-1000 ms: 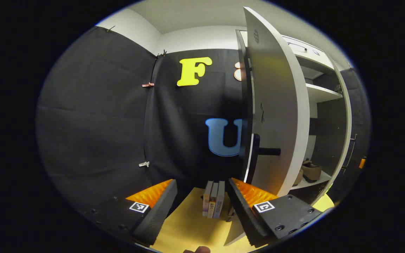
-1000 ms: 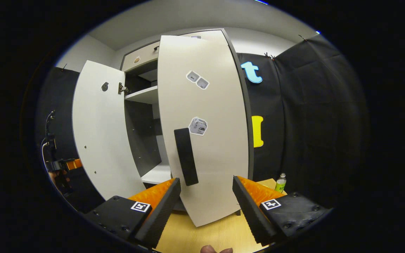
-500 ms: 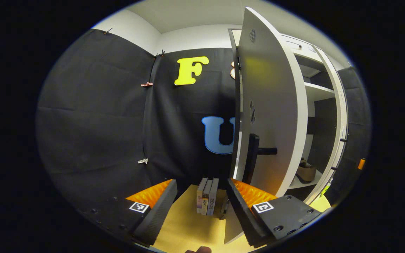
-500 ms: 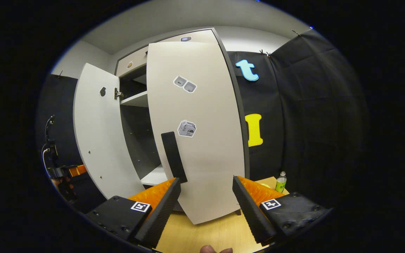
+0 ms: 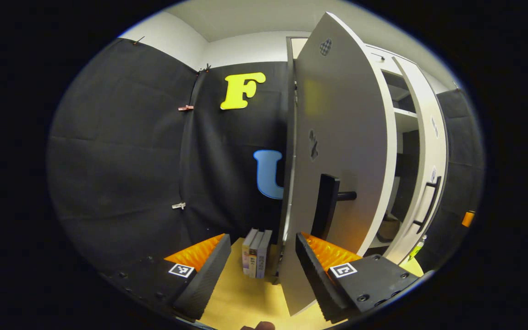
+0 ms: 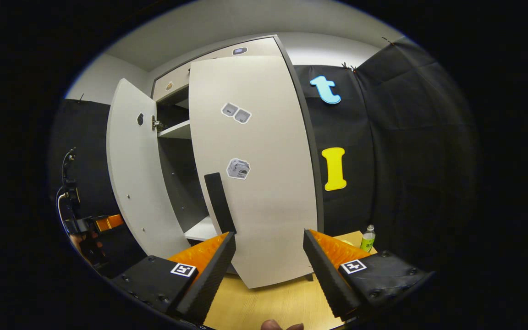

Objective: Grab one shoe with the right hand and put it into the shoe cabinet, grab the other shoe with the left hand and put it into the shoe cabinet; then close the right door with the right hand and the left door with the left hand.

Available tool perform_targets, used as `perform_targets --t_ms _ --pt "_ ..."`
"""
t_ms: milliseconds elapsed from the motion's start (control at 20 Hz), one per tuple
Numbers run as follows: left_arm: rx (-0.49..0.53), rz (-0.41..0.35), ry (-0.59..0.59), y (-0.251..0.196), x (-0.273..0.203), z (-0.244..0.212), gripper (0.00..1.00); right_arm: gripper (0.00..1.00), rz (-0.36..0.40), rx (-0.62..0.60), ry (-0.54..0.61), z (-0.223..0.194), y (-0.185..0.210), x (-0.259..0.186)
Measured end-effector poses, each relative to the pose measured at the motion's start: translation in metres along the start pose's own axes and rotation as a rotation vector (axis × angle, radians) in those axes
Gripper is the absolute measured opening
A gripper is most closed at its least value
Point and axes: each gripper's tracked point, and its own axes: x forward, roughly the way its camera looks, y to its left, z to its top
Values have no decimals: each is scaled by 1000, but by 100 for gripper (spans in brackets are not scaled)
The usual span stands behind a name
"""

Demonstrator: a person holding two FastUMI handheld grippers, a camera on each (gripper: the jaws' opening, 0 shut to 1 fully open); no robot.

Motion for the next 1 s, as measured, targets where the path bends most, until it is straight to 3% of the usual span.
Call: perform_targets --t_ms 350,550,1000 --pt "-40 -98 16 -79 22 -4 93 99 18 -6 -34 9 -5 5" --pt "-27 -132 -6 -113 20 2 94 98 -17 -136 -138 30 -10 9" --pt "4 -144 -66 -109 -18 15 92 98 -61 -130 -115 29 -9 14"
